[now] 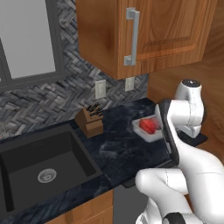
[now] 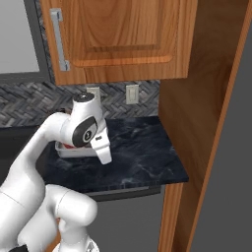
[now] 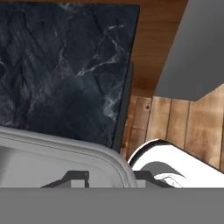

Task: Take the onion and onion out of the freezer and place them in the tupperware container on the counter. Then put the tupperware containing the vegetables back in the freezer.

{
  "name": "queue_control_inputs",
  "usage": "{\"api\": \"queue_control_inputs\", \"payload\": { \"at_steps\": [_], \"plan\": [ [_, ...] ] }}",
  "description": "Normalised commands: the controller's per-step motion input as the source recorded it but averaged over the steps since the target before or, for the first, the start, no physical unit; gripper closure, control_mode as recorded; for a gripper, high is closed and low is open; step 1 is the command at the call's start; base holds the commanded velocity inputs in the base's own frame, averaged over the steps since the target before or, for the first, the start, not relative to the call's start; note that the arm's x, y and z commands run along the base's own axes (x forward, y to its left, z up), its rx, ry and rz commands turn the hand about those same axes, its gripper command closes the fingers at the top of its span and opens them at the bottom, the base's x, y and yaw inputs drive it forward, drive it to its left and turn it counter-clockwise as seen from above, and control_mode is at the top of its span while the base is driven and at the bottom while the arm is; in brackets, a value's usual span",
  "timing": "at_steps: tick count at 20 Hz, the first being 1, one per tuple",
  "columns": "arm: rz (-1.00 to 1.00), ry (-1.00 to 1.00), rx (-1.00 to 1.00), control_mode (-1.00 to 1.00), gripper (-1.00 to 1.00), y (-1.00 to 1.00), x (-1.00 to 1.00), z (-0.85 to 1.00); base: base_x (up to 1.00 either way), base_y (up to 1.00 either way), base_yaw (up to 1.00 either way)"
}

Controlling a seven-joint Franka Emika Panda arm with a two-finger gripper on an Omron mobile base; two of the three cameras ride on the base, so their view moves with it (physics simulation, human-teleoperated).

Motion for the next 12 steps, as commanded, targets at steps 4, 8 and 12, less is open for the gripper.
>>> {"api": "queue_control_inputs", "payload": {
  "at_steps": [4, 8, 12],
  "plan": [
    [0.0, 0.07, 0.0, -1.0, 1.0, 0.0, -0.68, 0.88, 0.0, 0.0, 0.0],
    [0.0, 0.13, 0.0, -1.0, 1.0, 0.02, -0.6, 0.67, 0.0, 0.0, 0.0],
    [-0.05, 0.12, 0.0, -1.0, 1.0, 0.0, -0.68, 0.49, 0.0, 0.0, 0.0]
  ]
}}
